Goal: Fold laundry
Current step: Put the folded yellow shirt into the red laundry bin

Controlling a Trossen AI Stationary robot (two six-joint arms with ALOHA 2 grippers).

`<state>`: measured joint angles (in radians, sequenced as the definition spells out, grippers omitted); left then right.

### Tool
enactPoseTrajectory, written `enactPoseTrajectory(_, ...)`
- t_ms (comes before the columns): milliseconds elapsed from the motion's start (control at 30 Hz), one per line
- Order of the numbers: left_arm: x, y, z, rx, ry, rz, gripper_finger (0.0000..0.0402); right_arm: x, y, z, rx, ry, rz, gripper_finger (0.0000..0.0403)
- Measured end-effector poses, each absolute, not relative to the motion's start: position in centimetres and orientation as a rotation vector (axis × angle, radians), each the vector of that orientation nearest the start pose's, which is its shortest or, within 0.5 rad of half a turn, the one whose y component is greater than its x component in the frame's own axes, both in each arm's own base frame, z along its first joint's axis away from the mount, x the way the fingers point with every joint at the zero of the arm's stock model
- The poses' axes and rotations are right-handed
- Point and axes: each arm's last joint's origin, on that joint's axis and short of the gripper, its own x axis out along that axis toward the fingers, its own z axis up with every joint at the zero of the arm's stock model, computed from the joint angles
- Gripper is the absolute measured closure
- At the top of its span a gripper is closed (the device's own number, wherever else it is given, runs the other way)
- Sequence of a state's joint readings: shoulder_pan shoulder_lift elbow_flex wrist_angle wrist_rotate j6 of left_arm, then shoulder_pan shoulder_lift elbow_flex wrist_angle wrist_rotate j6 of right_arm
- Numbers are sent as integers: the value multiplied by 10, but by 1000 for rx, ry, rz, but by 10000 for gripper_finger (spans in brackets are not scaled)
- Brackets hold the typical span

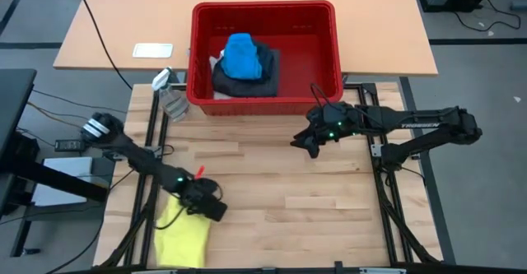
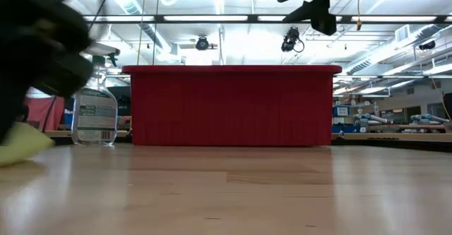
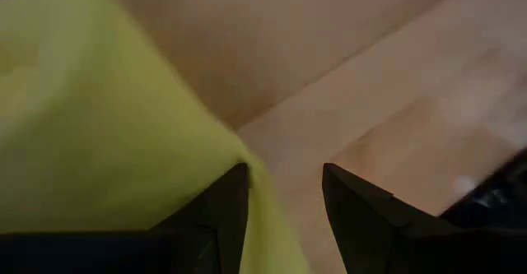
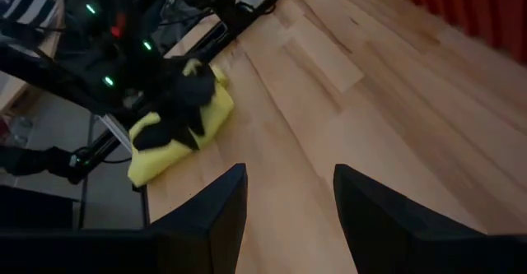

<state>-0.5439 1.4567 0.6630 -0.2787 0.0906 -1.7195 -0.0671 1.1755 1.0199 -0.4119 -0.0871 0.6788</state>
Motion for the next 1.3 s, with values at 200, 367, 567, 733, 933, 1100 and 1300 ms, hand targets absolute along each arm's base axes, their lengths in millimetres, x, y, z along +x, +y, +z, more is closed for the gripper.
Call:
enactPoseTrajectory(200,267,-117,141,-1209,1069,316,240,251,-11,317,693,539,-207,215)
enactPoseTrajectory(367,316,-90,154,-1092,967,251,240,251,-11,317,689,537,-215,215)
enactPoseTrajectory(567,369,-57,196,-995,858,163,240,251,-11,317,573,546,-160,215)
enactPoseTrajectory(733,375,-50,251,-879,804,230,240,250,-10,315,526,588,-91,215)
enactPoseTrajectory(933,342,-54,278,-839,914,374,239,249,-19,303,553,651,-212,222)
enactPoseTrajectory(1100,303,-83,257,-874,1104,524,208,252,-16,267,654,759,-158,217)
enactPoseTrajectory(1300,264,-116,213,-973,1302,677,114,248,-3,219,728,773,-117,198)
